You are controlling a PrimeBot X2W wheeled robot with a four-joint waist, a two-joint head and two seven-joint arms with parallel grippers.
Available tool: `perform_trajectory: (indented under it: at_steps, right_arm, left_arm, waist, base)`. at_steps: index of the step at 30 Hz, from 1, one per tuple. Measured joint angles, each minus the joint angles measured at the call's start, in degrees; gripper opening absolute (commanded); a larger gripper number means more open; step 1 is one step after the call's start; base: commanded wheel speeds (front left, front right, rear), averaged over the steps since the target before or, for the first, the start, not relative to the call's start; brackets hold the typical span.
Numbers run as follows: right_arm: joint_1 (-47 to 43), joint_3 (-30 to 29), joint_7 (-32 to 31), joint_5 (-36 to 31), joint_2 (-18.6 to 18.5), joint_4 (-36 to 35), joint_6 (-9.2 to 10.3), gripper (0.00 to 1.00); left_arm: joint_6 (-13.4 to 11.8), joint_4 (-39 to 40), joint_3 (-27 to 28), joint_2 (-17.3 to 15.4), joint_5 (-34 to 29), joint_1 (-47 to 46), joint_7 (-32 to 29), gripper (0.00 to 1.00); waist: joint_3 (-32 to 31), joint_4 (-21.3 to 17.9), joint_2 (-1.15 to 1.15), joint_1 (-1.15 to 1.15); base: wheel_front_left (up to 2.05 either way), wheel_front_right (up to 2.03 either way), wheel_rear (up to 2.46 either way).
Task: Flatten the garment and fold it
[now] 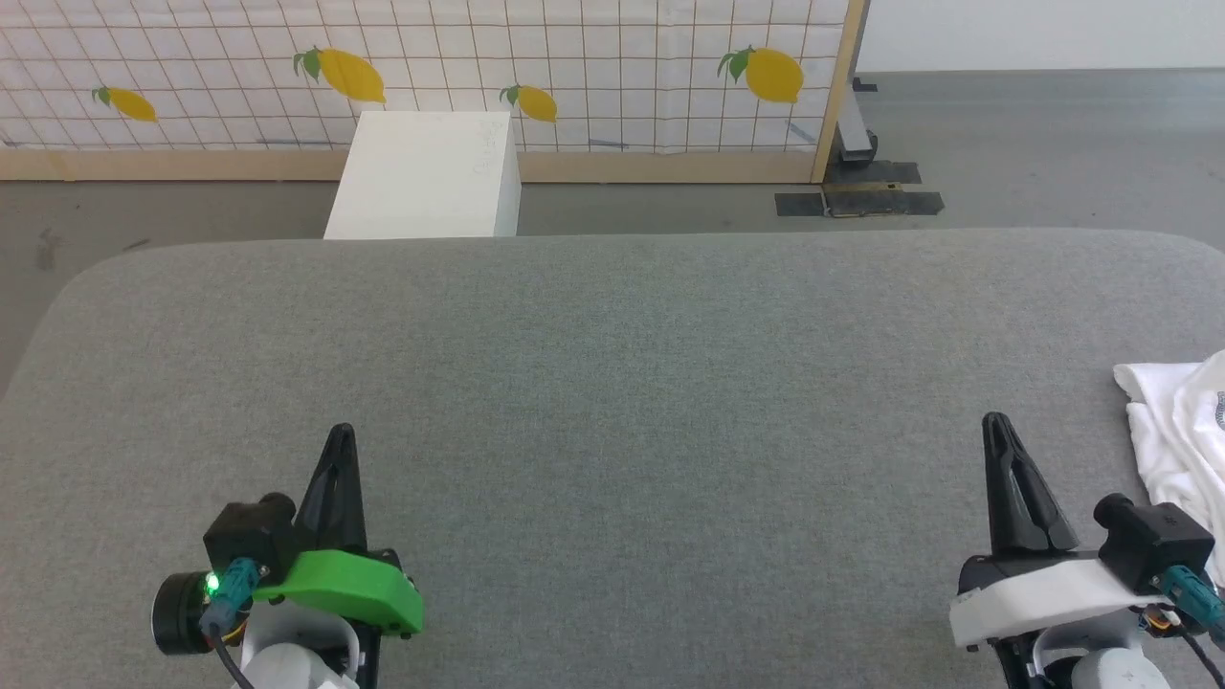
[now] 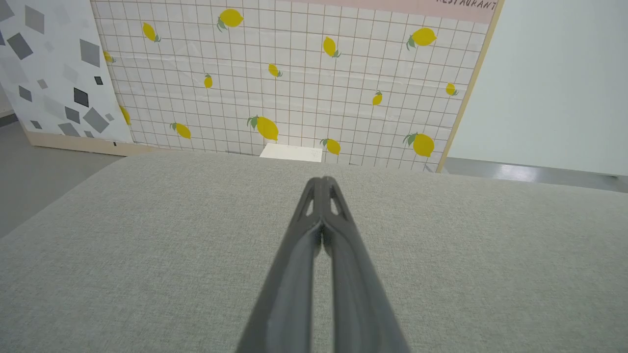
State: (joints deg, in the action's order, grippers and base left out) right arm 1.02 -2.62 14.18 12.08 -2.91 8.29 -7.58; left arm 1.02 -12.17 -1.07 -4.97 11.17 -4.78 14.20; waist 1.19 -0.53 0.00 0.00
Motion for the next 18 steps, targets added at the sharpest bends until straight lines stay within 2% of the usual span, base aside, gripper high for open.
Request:
perform_trajectory:
  at_steps: [18]
  right_arm:
    - [0.0,0.3,-1.9,-1.6,0.0,-1.1,0.00,0.00]
  left_arm:
    - [0.0,1.7,0.1,0.0,-1.6,0.0,-2.0,0.00]
  waist:
    - [-0.2,0.1,0.00,0.00]
  base:
    - [0.00,0.00,0.00]
